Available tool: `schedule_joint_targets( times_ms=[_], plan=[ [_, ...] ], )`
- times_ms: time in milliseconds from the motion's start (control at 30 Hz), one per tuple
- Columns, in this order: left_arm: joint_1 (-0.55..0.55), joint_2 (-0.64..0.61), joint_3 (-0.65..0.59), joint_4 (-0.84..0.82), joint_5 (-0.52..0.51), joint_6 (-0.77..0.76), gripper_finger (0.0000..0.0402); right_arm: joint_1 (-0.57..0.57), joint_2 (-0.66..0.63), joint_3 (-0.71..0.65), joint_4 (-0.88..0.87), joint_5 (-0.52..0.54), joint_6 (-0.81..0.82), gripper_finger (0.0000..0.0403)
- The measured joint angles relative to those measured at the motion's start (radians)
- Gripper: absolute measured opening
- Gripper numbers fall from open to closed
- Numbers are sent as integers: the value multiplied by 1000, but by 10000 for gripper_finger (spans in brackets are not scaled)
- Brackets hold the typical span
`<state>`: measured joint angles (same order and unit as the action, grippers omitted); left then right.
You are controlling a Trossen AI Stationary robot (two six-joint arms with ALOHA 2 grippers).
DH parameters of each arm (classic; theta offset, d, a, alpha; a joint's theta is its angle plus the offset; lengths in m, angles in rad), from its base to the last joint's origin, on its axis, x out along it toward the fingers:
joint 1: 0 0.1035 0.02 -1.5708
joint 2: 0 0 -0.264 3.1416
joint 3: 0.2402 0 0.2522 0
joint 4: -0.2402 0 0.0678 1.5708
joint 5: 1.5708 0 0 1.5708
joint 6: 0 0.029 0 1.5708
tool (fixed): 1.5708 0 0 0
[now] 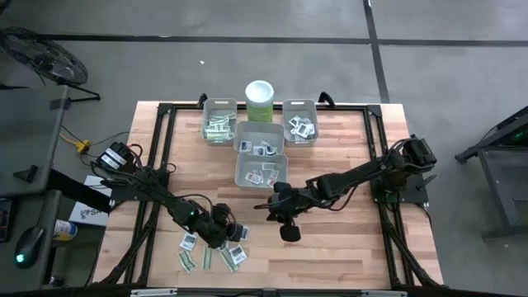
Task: Pick & Place First Aid Supplies
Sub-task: Put the towelette pack into the right bin
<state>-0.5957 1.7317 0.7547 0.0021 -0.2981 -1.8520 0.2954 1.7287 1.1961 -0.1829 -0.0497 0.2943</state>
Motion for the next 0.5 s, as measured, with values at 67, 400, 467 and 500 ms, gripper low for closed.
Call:
schedule_joint_targets(
  times_ms=[67,400,467,500],
  plan=[
    [0,0,0,0,-1,7,172,3,0,0,0,18,30,2],
    [0,2,-1,-7,-14,12,96,62,0,0,0,103,134,1],
    [0,2,-2,-8,-18,12,75,72,0,0,0,121,152,1],
    [0,2,-2,-8,-21,12,64,77,0,0,0,129,158,1]
  ],
)
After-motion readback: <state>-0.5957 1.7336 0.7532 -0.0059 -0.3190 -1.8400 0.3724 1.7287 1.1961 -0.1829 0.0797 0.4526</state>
